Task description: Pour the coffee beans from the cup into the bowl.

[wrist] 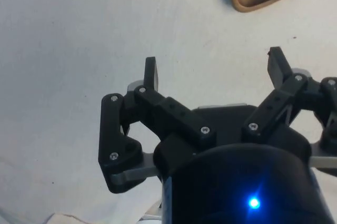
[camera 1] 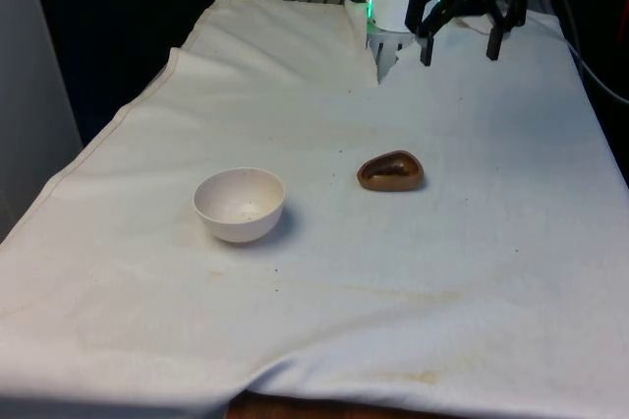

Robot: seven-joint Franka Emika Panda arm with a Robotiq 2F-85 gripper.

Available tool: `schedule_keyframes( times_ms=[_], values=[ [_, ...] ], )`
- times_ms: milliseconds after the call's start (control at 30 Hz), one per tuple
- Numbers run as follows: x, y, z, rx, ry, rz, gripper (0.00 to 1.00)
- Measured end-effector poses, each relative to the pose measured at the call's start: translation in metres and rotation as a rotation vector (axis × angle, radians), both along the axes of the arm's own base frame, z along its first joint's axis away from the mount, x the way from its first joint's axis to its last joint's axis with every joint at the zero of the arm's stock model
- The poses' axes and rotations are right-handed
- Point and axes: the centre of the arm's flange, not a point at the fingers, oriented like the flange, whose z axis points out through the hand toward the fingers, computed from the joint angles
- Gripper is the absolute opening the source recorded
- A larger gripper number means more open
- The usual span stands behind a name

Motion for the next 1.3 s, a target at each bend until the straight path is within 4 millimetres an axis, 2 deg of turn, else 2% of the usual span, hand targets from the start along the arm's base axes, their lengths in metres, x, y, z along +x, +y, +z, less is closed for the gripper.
schedule_keyframes(
  times_ms=[233,700,1200,1300],
  values=[
    [0.0,-0.001,-0.021,-0.009,-0.008,0.05,1.0],
    [0.004,-0.018,-0.062,-0.012,-0.01,0.1,1.0],
    [0.005,-0.018,-0.112,-0.011,-0.027,0.138,1.0],
    [0.005,-0.018,-0.117,-0.009,-0.029,0.139,1.0]
  ],
)
